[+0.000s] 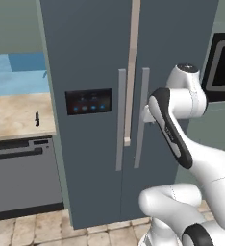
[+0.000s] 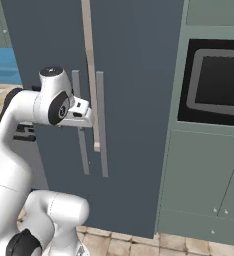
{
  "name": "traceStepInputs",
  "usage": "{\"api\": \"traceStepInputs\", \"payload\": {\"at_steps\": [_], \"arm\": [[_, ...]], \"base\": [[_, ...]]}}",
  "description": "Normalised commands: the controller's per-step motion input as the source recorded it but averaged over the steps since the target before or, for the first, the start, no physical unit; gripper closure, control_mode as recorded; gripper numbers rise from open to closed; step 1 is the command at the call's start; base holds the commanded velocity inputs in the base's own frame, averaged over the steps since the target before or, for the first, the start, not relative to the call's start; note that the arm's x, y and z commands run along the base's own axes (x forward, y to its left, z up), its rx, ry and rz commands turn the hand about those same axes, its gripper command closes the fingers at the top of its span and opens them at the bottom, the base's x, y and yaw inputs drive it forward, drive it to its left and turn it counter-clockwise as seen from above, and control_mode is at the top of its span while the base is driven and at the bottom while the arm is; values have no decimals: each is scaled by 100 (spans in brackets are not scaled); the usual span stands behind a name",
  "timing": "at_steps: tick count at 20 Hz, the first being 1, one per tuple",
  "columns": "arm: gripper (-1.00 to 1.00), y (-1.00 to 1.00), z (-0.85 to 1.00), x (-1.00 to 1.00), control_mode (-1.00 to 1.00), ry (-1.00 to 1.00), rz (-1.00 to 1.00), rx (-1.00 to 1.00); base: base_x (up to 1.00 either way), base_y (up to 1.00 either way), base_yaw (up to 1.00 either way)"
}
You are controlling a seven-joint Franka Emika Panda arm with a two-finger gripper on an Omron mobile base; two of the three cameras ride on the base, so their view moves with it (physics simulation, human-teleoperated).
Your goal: Retrieve the butter from the fridge and place it on a plate on the dining table. Then retrieve the butter knife by the fridge and place it near the plate.
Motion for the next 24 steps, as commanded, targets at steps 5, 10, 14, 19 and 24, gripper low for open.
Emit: {"api": "traceStepInputs", "payload": {"at_steps": [5,10,14,19,24], "arm": [[-100,-8,-51,29,-100,-8,3,5],[-100,-17,-57,81,-100,-19,3,8],[-100,-10,0,100,-100,-9,-2,2],[-100,-31,0,74,-100,0,0,4],[-100,-4,-16,64,-100,-3,0,0]], "base": [[0,0,0],[0,0,0],[0,0,0],[0,0,0],[0,0,0]]}}
